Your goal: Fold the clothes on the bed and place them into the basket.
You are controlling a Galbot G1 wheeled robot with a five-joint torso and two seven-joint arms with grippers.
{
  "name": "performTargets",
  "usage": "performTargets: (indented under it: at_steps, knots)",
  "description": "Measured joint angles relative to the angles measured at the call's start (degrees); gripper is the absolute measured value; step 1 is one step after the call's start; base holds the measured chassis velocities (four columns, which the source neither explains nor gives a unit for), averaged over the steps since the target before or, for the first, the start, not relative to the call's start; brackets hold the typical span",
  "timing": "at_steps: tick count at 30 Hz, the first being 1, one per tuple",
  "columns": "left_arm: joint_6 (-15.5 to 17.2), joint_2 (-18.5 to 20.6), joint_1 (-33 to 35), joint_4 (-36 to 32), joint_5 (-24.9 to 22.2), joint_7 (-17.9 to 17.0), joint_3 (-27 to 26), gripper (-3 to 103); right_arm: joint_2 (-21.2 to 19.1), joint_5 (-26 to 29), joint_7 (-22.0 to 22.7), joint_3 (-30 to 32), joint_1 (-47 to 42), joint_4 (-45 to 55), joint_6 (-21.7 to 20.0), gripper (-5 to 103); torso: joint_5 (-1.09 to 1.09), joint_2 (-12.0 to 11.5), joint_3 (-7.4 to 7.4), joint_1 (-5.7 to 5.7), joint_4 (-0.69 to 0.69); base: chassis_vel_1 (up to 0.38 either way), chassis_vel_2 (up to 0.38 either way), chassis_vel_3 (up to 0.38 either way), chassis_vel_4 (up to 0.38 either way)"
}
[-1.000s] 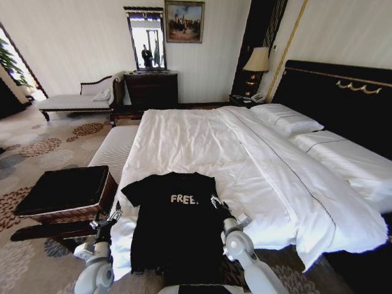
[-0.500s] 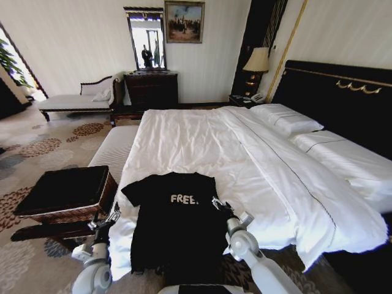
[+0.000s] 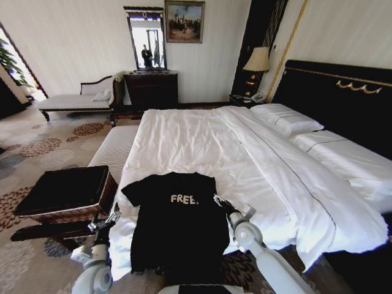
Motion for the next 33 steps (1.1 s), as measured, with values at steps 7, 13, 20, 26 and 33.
performTargets:
  at_steps: [7, 13, 20, 26, 33]
  knots:
    - [0.45, -0.29, 0.72, -0.99, -0.44, -0.55, 0.07, 100, -1.03, -1.79, -3.68, -1.76, -2.41, 1.25, 0.09, 100, 0.01, 0.0, 0.0, 0.0, 0.0, 0.0, 0.0, 0.0, 0.0]
    - [0.48, -0.36, 1.39, -1.19, -0.44, -0.72, -0.09, 100, -1.64, -4.15, -7.72, -1.65, -4.57, 3.07, 3.95, 100, 0.01, 0.0, 0.0, 0.0, 0.0, 0.0, 0.0, 0.0, 0.0]
    - [0.41, -0.33, 1.88, -1.28, -0.64, -1.23, -0.54, 100, -2.69, -7.81, -10.74, -1.73, -7.21, 4.34, 6.83, 100, 0.01, 0.0, 0.0, 0.0, 0.01, 0.0, 0.0, 0.0, 0.0]
    - [0.41, -0.24, 1.93, -1.4, -0.79, -1.62, -0.83, 100, -5.97, -11.33, -13.87, -3.46, -11.84, 6.34, 7.6, 100, 0.02, 0.0, 0.0, 0.0, 0.0, 0.0, 0.0, 0.0, 0.0]
    - [0.42, -0.17, 1.72, -0.86, -0.82, -1.89, -0.94, 100, -9.05, -14.64, -18.08, -3.62, -15.33, 8.82, 10.46, 100, 0.0, 0.0, 0.0, 0.0, -0.01, 0.0, 0.0, 0.0, 0.0]
